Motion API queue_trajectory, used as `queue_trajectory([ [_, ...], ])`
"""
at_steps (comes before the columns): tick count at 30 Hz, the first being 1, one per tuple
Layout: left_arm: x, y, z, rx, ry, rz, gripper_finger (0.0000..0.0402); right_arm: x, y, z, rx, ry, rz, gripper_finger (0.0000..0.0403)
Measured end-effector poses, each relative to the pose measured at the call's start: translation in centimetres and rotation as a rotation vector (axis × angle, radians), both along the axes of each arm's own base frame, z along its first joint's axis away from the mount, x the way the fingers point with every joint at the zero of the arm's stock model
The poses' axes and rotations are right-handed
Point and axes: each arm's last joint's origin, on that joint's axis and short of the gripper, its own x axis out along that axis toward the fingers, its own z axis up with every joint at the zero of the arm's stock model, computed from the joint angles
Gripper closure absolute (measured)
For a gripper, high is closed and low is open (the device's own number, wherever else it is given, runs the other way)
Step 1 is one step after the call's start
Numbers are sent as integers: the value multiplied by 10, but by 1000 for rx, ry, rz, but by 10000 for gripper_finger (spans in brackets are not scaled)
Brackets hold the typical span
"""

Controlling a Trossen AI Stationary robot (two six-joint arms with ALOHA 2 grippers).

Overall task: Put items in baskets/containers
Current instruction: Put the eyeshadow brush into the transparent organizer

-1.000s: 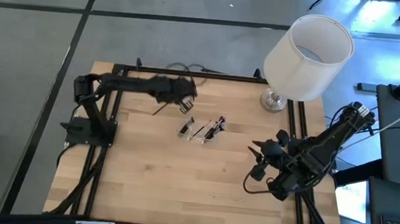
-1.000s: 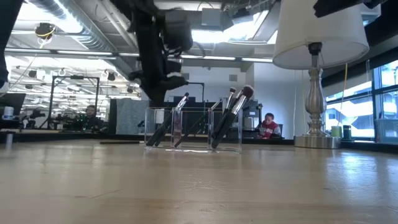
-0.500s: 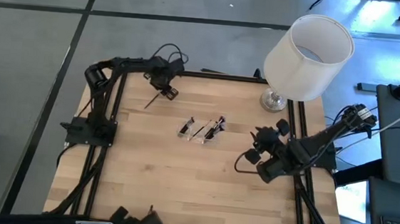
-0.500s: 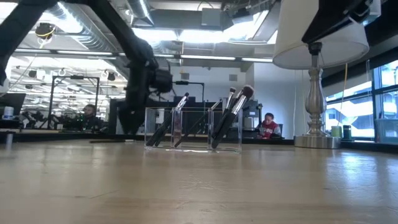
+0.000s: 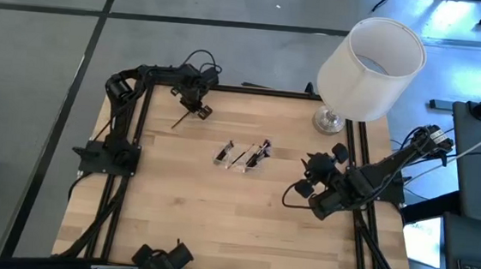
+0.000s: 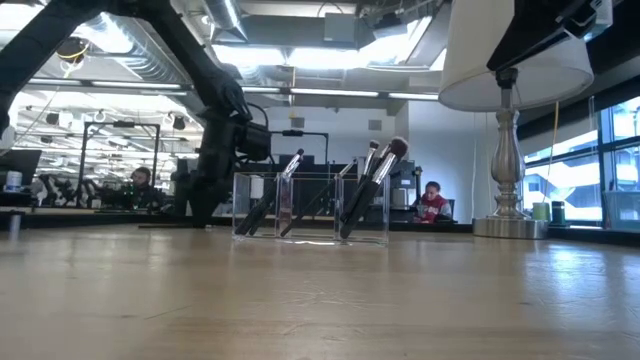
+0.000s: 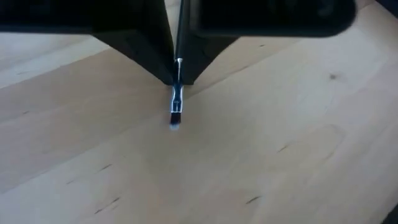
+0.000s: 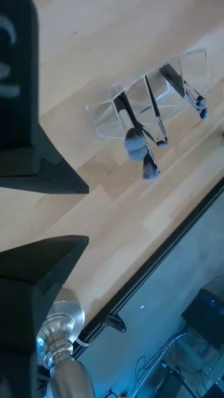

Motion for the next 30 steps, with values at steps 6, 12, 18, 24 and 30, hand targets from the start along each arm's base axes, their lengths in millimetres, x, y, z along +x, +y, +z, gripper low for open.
queue_trajectory([
  [6, 3, -4, 0, 24, 21, 5, 387, 0, 0, 0, 2, -3, 0, 285],
  [12, 13, -19, 19, 143, 20, 11, 387, 1, 1, 0, 6, -10, 0, 285],
  [18, 22, -48, 84, 289, -157, 8, 387, 1, 1, 0, 12, -15, 1, 285],
  [24, 40, -109, 147, 492, -402, -28, 387, 1, 1, 0, 13, -15, 1, 285],
  [30, 72, -188, 162, 672, -548, -130, 386, 1, 1, 0, 13, -15, 1, 285],
])
